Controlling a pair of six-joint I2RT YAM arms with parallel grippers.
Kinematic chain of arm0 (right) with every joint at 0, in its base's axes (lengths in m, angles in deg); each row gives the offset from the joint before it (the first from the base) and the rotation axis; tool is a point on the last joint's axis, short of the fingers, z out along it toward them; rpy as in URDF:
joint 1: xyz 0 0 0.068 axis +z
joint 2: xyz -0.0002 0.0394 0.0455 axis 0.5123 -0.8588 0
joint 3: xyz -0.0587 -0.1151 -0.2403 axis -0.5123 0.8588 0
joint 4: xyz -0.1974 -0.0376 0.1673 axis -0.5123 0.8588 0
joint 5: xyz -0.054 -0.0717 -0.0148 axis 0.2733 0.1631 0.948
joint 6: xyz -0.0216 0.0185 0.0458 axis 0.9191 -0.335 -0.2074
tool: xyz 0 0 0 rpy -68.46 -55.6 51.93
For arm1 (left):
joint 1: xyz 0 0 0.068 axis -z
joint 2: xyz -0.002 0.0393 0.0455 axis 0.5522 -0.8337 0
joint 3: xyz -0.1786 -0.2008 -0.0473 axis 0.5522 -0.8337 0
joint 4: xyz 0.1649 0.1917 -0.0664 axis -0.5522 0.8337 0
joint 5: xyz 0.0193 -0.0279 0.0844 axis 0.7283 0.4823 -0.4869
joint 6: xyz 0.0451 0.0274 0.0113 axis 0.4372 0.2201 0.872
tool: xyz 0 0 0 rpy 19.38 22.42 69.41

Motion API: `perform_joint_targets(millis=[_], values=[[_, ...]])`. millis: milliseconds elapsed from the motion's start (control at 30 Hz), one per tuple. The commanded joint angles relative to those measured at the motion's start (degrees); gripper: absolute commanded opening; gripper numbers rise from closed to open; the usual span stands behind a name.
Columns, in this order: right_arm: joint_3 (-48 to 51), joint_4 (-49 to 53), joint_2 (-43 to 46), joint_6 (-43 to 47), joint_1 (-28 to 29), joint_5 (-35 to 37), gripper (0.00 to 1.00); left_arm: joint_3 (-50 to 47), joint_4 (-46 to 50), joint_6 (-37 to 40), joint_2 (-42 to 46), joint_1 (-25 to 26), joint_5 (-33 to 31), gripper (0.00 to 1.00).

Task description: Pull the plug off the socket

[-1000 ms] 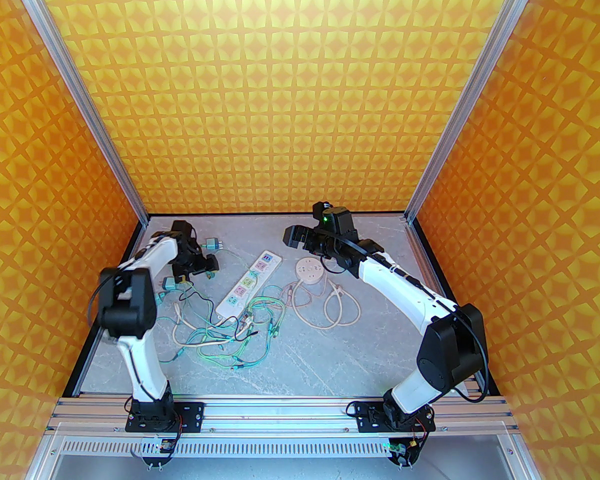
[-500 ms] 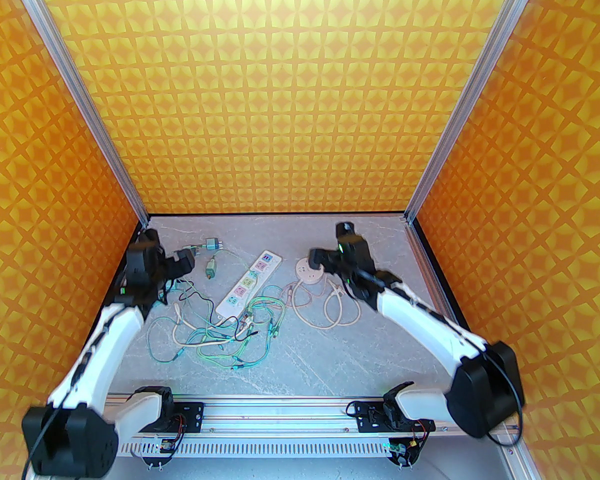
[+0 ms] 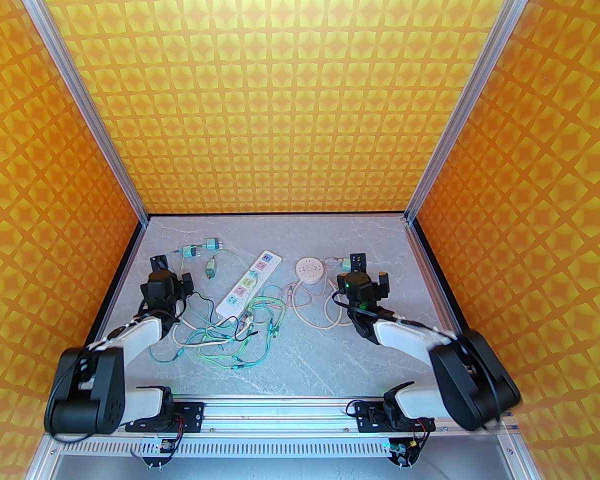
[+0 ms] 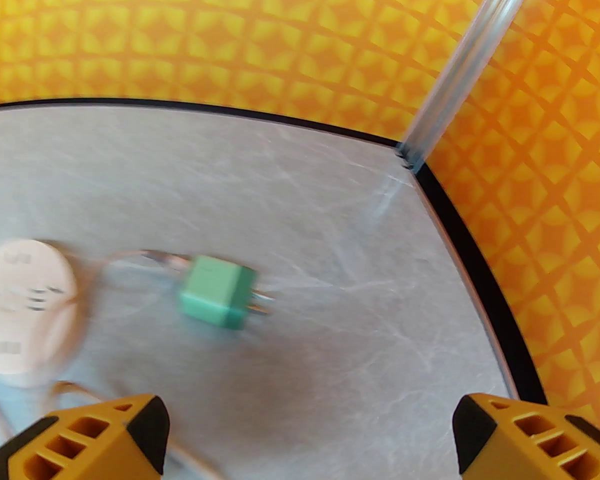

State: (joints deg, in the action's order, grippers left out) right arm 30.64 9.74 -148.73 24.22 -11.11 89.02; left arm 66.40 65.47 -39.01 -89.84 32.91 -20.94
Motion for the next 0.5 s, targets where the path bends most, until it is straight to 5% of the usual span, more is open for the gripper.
perform_joint_targets(millis=[0,100,267,300,467], values=[[0.6,-10.6,-1.2,3.4,-2.2,-3.6,0.98,-1.0,-14.9,3.2,-4.1,-0.6,0.4,0.99],[0.8,-12.4,-2.0,1.1,-5.5,-14.7,0.98,-2.0,-18.6,5.6,-6.5,-0.1,5.2,0.99],[5.5,-18.7,-0.7,-1.6,-8.1,-17.4,0.99,-8.0,-34.1,6.4,-10.2,0.0,6.3,0.99],[6.9,-20.7,-0.5,-2.0,-8.5,-17.9,0.99,-6.7,-28.4,5.5,-8.5,-0.1,6.3,0.99],[10.2,-31.9,-5.4,-2.3,-11.0,-23.3,0.99,-6.3,-29.5,6.0,-9.6,-0.3,6.1,0.99]])
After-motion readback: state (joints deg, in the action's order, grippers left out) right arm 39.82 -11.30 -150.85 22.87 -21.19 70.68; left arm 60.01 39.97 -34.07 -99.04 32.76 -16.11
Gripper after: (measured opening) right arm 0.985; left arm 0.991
